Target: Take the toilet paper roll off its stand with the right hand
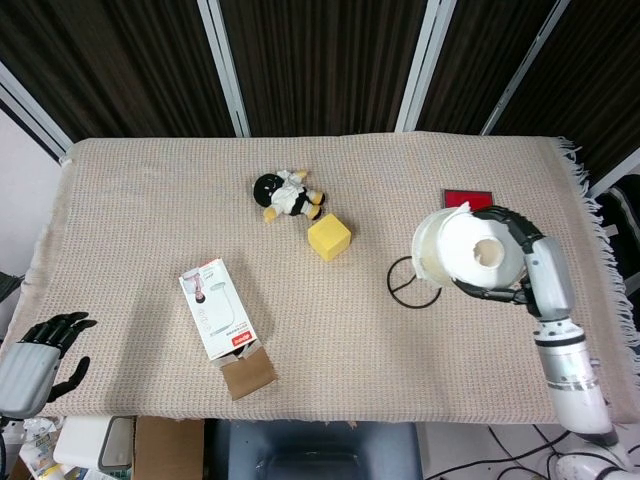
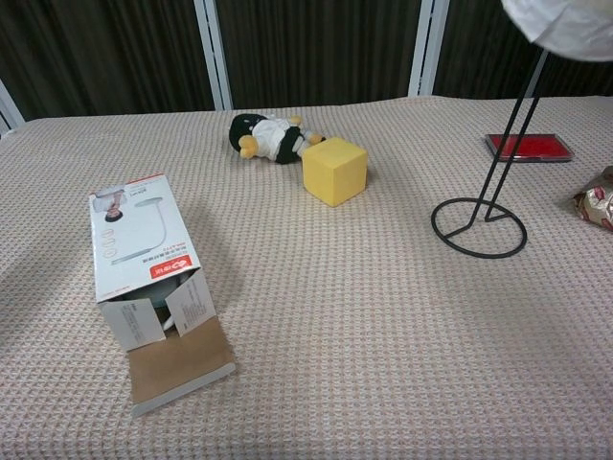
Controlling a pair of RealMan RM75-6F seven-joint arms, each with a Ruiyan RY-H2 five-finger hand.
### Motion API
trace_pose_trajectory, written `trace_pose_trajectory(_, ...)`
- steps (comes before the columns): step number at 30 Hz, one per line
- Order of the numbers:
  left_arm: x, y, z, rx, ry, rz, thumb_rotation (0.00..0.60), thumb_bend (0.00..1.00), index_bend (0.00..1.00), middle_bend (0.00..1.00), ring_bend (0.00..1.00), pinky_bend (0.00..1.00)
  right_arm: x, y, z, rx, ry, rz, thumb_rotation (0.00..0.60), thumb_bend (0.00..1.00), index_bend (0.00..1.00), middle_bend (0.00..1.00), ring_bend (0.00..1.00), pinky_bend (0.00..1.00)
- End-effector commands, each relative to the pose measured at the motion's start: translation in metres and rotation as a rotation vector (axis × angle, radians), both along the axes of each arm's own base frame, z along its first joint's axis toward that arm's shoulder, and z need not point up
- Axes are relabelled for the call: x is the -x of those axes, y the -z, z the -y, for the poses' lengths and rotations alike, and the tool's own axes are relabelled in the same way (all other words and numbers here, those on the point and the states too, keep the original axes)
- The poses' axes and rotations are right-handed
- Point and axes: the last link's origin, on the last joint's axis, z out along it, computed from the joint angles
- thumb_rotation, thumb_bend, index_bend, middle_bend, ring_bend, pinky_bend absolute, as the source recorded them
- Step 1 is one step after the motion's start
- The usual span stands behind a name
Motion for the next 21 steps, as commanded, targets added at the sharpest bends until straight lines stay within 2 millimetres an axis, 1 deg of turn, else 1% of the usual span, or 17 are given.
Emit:
trace_pose_trajectory(1,0.0,0.0,0.0,0.001,0.0,-0.001,0.6,0.44,0.27,0.21,0.21,0.32,-0.002,-0.022,-0.025,0.031,-0.049,0.042,0.6,0.18,0.49,0.52,0.61,0.64)
trace_pose_trajectory(4,0.0,0.0,0.001,-0.001,-0.003,0.003,0.6,0.44,0.27,0.21,0.21,0.32,0.01,-0.035,-0.047,0.039,-0.053,0.02,0.6,0.18,0.49,0.52,0.61,0.64)
trace_pose_trajectory(6,0.0,-0.001,0.001,-0.003,-0.002,0.006,0.6,0.44,0.27,0.21,0.21,0.32,0.024,-0.039,-0.062,0.019,-0.036,-0.005,0.6,0.18,0.49,0.52,0.61,0.65)
trace_pose_trajectory(8,0.0,-0.001,0.001,-0.003,-0.002,0.006,0.6,0.44,0.27,0.21,0.21,0.32,0.04,-0.041,-0.076,-0.015,-0.009,-0.044,0.6,0.18,0.49,0.52,0.61,0.65)
trace_pose_trajectory(11,0.0,-0.001,0.0,-0.002,-0.002,0.006,0.6,0.44,0.27,0.21,0.21,0.32,0.064,-0.038,-0.089,-0.051,0.039,-0.106,0.6,0.18,0.49,0.52,0.61,0.65)
trace_pose_trajectory(13,0.0,0.0,0.0,-0.002,-0.002,0.003,0.6,0.44,0.27,0.21,0.21,0.32,0.081,-0.03,-0.097,-0.073,0.08,-0.163,0.6,0.18,0.49,0.52,0.61,0.65)
trace_pose_trajectory(16,0.0,0.0,0.0,-0.002,-0.002,0.001,0.6,0.44,0.27,0.21,0.21,0.32,0.089,-0.024,-0.099,-0.082,0.097,-0.187,0.6,0.18,0.49,0.52,0.61,0.65)
trace_pose_trajectory(18,0.0,0.0,0.0,0.0,-0.002,-0.001,0.6,0.44,0.27,0.21,0.21,0.32,0.099,-0.015,-0.101,-0.103,0.123,-0.219,0.6,0.18,0.49,0.52,0.61,0.65)
trace_pose_trajectory(20,-0.001,0.0,0.0,0.0,-0.001,-0.001,0.6,0.44,0.27,0.21,0.21,0.32,0.112,0.002,-0.099,-0.14,0.159,-0.265,0.6,0.18,0.49,0.52,0.61,0.65)
trace_pose_trajectory(21,-0.001,0.0,0.0,-0.001,-0.002,-0.001,0.6,0.44,0.27,0.21,0.21,0.32,0.13,0.029,-0.087,-0.217,0.215,-0.333,0.6,0.18,0.5,0.52,0.61,0.65)
